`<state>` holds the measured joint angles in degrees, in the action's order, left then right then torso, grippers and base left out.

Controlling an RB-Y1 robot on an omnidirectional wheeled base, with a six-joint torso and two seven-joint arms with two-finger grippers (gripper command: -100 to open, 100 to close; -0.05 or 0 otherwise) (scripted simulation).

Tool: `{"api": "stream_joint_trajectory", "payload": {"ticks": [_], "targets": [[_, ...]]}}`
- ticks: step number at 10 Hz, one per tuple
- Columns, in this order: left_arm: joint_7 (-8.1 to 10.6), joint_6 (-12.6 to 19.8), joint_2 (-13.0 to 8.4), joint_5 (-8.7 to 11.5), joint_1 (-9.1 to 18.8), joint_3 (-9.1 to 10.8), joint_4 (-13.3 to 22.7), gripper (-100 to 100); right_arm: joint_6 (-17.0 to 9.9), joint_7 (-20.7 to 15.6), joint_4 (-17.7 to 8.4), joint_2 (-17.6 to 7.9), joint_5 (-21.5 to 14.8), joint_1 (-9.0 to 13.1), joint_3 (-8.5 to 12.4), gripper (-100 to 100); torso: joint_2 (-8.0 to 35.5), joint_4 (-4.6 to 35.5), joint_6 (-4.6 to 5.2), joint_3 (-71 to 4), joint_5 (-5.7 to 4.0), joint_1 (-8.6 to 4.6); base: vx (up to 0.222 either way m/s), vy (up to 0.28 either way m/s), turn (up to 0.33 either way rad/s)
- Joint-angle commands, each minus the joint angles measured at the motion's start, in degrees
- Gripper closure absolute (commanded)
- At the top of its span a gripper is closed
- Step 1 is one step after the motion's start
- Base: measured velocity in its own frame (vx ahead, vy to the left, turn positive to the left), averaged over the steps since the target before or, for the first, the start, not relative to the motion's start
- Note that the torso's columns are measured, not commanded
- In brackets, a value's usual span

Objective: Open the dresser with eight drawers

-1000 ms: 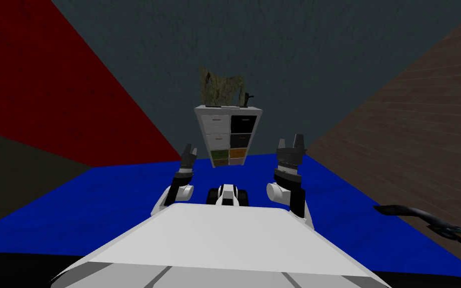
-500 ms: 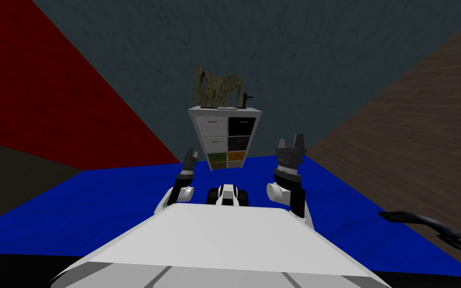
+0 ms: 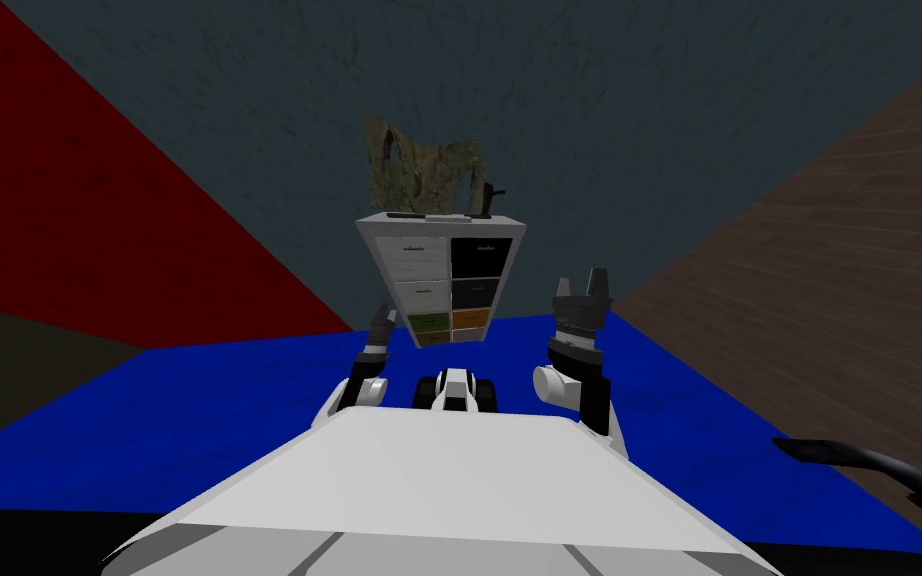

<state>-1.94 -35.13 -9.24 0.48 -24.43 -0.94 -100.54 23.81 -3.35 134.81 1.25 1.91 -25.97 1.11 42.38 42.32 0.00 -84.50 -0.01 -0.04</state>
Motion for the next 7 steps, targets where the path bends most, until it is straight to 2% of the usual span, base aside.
{"api": "stream_joint_trajectory", "payload": {"ticks": [1,7], "targets": [[-0.06,-1.3,0.1,0.0,0.5,0.29,3.7,-100,0.0,0.0,0.0,0.0,0.0,0.0,0.0,0,-0.1,0.0,0.00,-0.1,-0.01,0.01,0.159,-0.056,-0.006],[-0.20,-4.1,2.3,-0.1,1.5,0.83,12.4,-100,0.0,0.0,0.0,0.0,0.0,0.0,0.0,0,-0.1,0.0,-0.01,-0.1,0.02,0.10,0.159,-0.057,-0.005]]}}
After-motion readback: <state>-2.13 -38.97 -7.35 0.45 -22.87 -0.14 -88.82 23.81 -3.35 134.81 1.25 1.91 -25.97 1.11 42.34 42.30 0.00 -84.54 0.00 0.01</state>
